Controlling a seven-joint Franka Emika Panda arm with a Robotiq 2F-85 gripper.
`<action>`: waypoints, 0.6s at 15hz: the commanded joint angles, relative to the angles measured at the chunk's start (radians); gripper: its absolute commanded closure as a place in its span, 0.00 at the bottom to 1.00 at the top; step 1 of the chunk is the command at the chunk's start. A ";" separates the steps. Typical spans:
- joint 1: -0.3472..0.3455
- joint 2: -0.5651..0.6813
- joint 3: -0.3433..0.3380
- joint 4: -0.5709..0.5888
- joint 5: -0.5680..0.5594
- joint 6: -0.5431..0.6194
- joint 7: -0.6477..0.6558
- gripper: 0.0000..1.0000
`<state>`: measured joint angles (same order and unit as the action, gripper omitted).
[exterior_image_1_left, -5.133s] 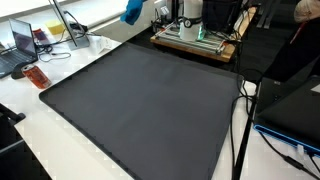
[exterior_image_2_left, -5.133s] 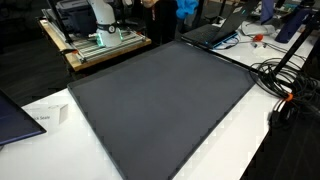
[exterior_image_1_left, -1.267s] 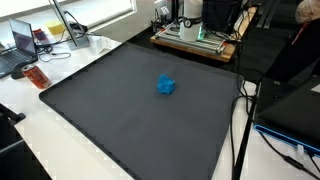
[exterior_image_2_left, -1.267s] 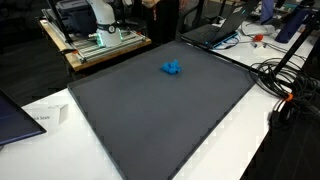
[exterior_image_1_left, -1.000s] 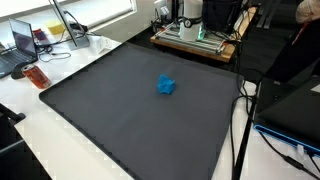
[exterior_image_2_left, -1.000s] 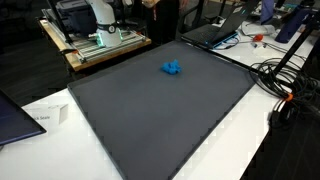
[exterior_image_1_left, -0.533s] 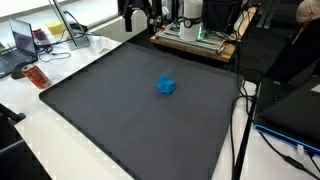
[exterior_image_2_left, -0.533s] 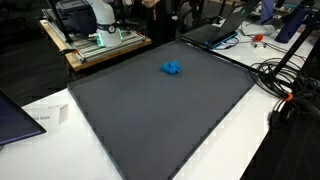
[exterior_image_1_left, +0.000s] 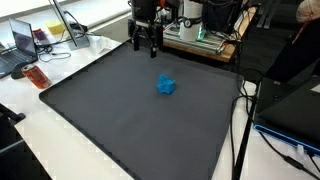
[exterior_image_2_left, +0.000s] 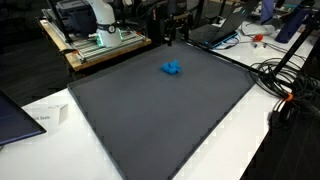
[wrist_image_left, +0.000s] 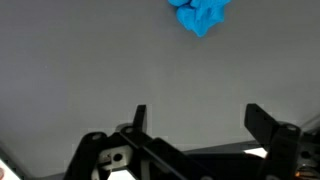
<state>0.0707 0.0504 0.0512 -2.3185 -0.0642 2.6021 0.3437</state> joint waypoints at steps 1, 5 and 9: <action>0.019 0.033 -0.003 -0.001 -0.082 -0.019 0.123 0.00; 0.051 0.080 0.002 0.065 -0.109 -0.125 0.169 0.00; 0.062 0.171 0.037 0.249 0.028 -0.385 0.009 0.00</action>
<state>0.1327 0.1391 0.0617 -2.2225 -0.1362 2.4030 0.4675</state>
